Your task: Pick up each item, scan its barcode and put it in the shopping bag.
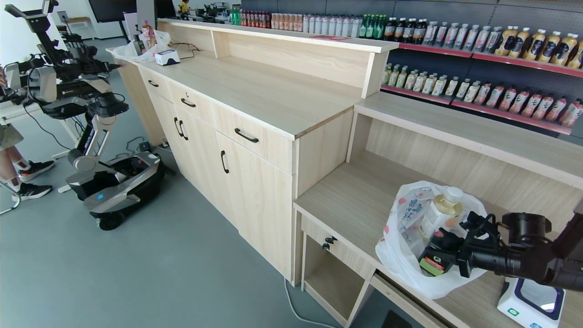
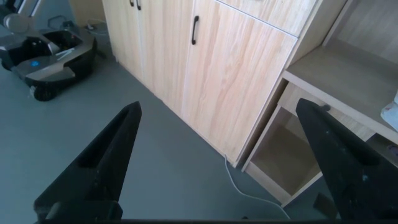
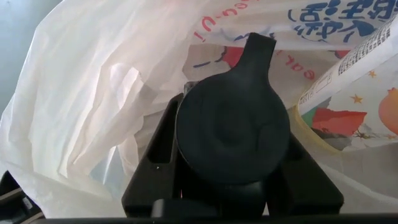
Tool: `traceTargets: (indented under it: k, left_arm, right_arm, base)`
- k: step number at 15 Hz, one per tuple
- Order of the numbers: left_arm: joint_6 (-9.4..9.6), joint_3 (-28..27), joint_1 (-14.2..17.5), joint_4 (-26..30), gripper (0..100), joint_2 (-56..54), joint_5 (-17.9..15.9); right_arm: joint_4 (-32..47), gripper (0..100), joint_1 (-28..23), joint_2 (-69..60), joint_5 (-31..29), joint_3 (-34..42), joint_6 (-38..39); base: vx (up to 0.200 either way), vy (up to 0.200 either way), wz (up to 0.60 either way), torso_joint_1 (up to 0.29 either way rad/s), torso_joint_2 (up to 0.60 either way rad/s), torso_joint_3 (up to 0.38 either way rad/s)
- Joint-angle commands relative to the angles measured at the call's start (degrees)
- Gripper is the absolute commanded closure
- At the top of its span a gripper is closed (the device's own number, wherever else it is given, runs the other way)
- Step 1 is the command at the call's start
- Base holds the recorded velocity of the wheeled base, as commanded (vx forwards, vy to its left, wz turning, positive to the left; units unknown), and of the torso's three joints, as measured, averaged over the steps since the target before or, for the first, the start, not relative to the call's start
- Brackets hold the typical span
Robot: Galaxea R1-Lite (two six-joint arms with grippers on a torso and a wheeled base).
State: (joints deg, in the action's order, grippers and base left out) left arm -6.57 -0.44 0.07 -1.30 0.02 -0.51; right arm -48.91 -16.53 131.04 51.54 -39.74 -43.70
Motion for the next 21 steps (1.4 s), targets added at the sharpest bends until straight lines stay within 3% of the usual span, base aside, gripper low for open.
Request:
traceTargets:
  k: [1,5,15,17,18,19,21]
  left_arm:
    - [-0.02,0.0,0.0,0.0,0,0.0,0.0]
    - [-0.02,0.0,0.0,0.0,0,0.0,0.0]
    - [-0.02,0.0,0.0,0.0,0,0.0,0.0]
    - [-0.02,0.0,0.0,0.0,0,0.0,0.0]
    - [-0.02,0.0,0.0,0.0,0,0.0,0.0]
    - [-0.02,0.0,0.0,0.0,0,0.0,0.1]
    - [-0.02,0.0,0.0,0.0,0,0.0,0.0]
  right_arm:
    - [0.1,0,0.0,0.2,0.0,0.0,0.0]
    - [1.8,0,-0.3,-4.2,0.2,0.2,0.8]
    - [11.8,0,-3.3,-37.7,-1.0,5.5,7.8]
    - [11.5,0,-3.7,-41.9,-4.5,6.4,7.8]
    - [10.6,0,-3.9,-44.5,-11.3,6.1,7.5]
    - [9.2,0,-4.1,-45.3,-14.1,5.3,8.2]
    - [8.8,0,-4.1,-46.5,-15.7,1.5,10.9]
  base:
    - [0.0,0.0,0.0,0.0,0.0,0.0]
    - [0.0,0.0,0.0,0.0,0.0,0.0]
    - [0.0,0.0,0.0,0.0,0.0,0.0]
    - [0.0,0.0,0.0,0.0,0.0,0.0]
    - [0.0,0.0,-0.6,0.002,-0.01,0.002]
    - [0.0,0.0,-0.6,0.002,0.0,0.007]
    - [0.0,0.0,-0.6,0.0,0.01,-0.002]
